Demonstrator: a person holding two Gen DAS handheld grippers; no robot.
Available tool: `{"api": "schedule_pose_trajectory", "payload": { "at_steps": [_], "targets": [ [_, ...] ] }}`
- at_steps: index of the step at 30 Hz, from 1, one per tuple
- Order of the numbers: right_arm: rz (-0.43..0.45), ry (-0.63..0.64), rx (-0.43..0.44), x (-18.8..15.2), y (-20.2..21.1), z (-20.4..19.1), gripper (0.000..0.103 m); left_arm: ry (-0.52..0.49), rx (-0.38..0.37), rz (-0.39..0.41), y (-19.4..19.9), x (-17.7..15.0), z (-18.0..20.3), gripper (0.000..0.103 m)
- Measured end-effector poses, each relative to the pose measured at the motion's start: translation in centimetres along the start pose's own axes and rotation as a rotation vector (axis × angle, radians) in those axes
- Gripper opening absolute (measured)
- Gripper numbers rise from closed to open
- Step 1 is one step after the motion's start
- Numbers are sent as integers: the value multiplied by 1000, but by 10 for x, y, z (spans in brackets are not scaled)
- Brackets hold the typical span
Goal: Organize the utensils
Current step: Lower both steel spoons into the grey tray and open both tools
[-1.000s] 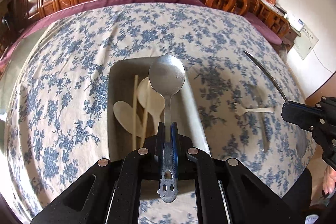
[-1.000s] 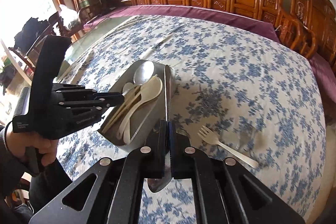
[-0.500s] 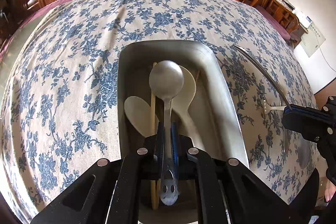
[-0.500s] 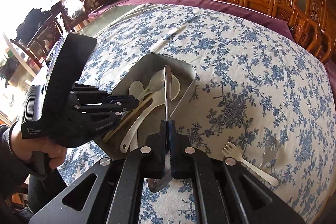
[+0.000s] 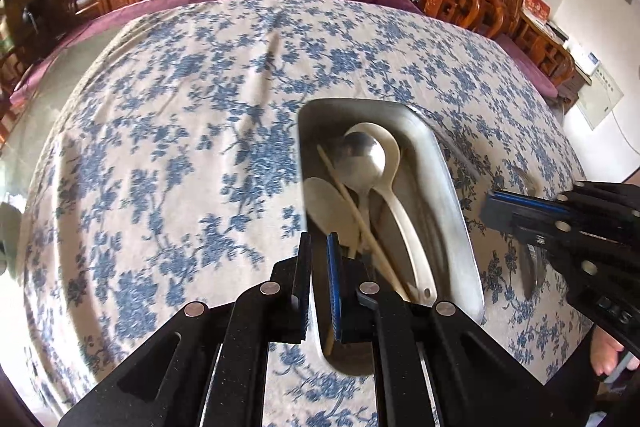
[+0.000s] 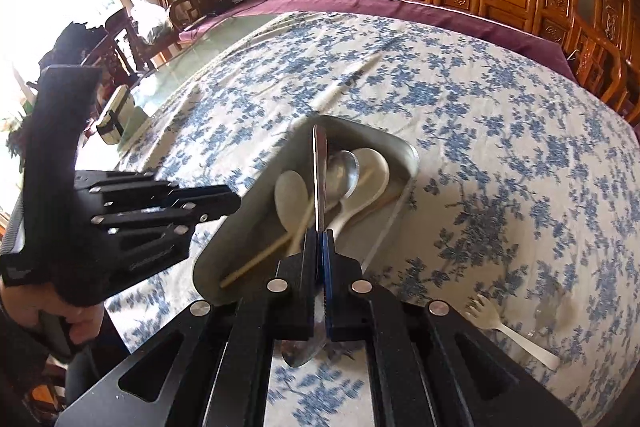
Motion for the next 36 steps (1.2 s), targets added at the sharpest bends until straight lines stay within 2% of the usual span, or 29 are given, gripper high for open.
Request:
{"api": "schedule_pose_trajectory", "payload": {
  "at_steps": [10,21,27,29,36],
  "targets": [
    [-16,-84,36,15,-41,-3,4,13,31,34,25,-2,-15,8],
    [-35,-113,49,17,-61,-5,5,9,43,59,39,0,-15,8],
    [-25,-134,68,17,-58,-2,8,7,53,67,47,-1,-13,9],
    [-19,-125,66,16,-53,-1,8,6,56,71,49,-1,-11,17],
    [41,-58,46,2,-9,8,8,-22,41,79,53,-1,12,20]
  ]
}}
Point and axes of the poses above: each gripper's, at about its wrist camera, not at the fingertips, and y roughly against the way its jaws point, z to its right, x to its top, the point moved 4 cm from there along -y, roughly the way its jaws point, and after that the axes turned 3 degrees about -z, right-handed, at the moved point
